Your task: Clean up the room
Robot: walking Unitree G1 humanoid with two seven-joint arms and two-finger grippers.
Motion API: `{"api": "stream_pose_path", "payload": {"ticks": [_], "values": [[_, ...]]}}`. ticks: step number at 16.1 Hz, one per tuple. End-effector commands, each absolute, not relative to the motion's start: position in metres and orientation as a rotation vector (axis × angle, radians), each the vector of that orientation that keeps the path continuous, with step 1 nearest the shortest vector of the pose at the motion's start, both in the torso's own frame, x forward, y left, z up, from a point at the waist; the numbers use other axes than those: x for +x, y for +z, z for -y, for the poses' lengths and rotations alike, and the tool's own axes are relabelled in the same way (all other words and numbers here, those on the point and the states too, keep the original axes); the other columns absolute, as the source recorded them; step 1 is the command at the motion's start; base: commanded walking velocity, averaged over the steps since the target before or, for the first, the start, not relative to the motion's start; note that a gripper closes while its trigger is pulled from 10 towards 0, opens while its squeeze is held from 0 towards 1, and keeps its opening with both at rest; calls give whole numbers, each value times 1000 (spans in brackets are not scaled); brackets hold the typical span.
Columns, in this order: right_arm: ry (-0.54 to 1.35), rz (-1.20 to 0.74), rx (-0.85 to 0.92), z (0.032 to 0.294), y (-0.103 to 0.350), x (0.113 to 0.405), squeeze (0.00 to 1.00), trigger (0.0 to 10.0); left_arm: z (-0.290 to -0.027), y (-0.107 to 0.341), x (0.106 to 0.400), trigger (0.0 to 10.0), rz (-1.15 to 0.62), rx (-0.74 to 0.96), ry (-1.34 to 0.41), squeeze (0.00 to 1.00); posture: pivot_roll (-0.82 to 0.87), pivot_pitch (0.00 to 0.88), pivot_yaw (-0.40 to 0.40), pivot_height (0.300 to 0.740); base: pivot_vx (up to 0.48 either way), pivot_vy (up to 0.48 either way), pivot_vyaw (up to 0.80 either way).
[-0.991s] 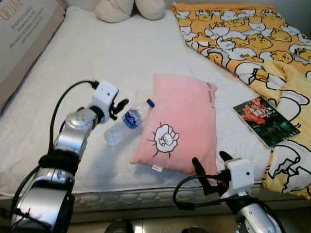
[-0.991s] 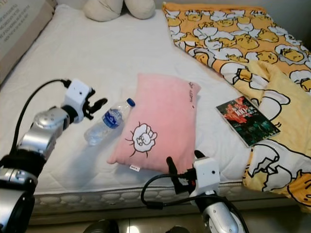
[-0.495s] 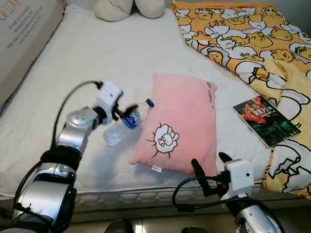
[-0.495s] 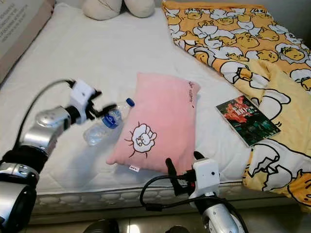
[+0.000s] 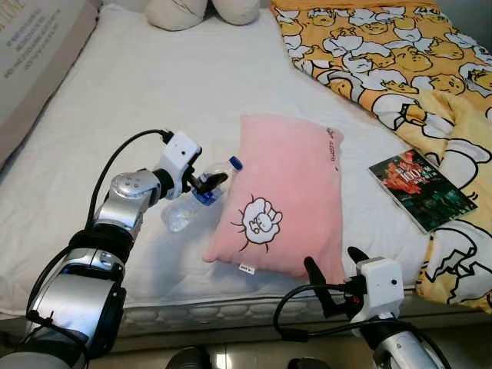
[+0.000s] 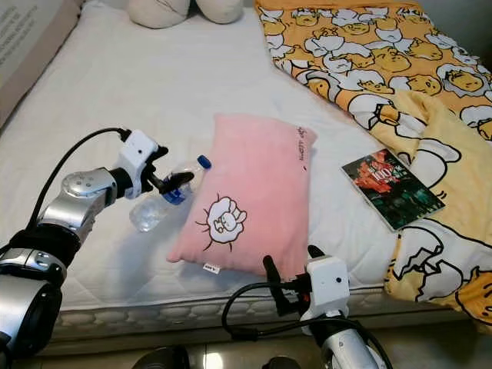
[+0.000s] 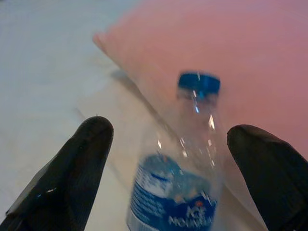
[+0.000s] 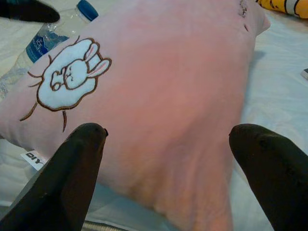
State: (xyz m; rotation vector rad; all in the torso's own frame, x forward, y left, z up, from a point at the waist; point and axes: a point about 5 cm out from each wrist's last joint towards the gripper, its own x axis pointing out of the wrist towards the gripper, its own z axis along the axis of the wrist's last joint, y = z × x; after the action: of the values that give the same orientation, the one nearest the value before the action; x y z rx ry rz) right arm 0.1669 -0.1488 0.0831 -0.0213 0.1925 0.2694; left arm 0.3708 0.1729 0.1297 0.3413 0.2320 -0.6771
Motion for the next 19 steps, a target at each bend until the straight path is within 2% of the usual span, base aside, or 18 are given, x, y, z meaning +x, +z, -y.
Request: {"api": "stream_pose_path", "payload": {"ticks": [1, 2, 3, 4, 11, 13, 15, 16, 17, 19], "values": [[268, -185, -23, 148, 87, 165, 0, 10000, -172, 128, 371, 10000, -258, 366, -695, 1000, -230, 123, 46, 740, 0, 0, 0], [268, -187, -22, 148, 87, 164, 0, 10000, -169, 124, 370, 10000, -282, 355, -714, 1000, -234, 128, 46, 740, 0, 0, 0], [268, -189, -21, 148, 87, 163, 0, 10000, -167, 122, 370, 10000, -298, 342, -727, 918, -237, 132, 46, 740, 0, 0, 0], [268, -191, -22, 148, 87, 162, 0, 10000, -161, 118, 367, 10000, -321, 322, -770, 0, -240, 134, 46, 740, 0, 0, 0], [263, -203, -25, 148, 88, 155, 0, 10000, -160, 106, 370, 10000, -387, 348, -655, 0, -259, 146, 51, 740, 0, 0, 0], [261, -208, -26, 148, 88, 154, 0, 10000, -165, 95, 368, 10000, -457, 394, -566, 0, -263, 152, 53, 740, 0, 0, 0], [261, -210, -27, 149, 88, 153, 0, 10000, -163, 90, 366, 10000, -477, 414, -569, 0, -264, 153, 52, 740, 0, 0, 0], [261, -211, -27, 148, 88, 153, 0, 10000, -161, 89, 365, 3020, -474, 405, -576, 0, -264, 154, 51, 740, 0, 0, 0], [262, -212, -28, 148, 88, 153, 0, 10000, -159, 88, 365, 0, -474, 400, -586, 0, -265, 155, 51, 740, 0, 0, 0], [263, -212, -29, 148, 88, 153, 0, 10000, -157, 87, 365, 0, -472, 354, -578, 0, -265, 155, 50, 740, 0, 0, 0]]}}
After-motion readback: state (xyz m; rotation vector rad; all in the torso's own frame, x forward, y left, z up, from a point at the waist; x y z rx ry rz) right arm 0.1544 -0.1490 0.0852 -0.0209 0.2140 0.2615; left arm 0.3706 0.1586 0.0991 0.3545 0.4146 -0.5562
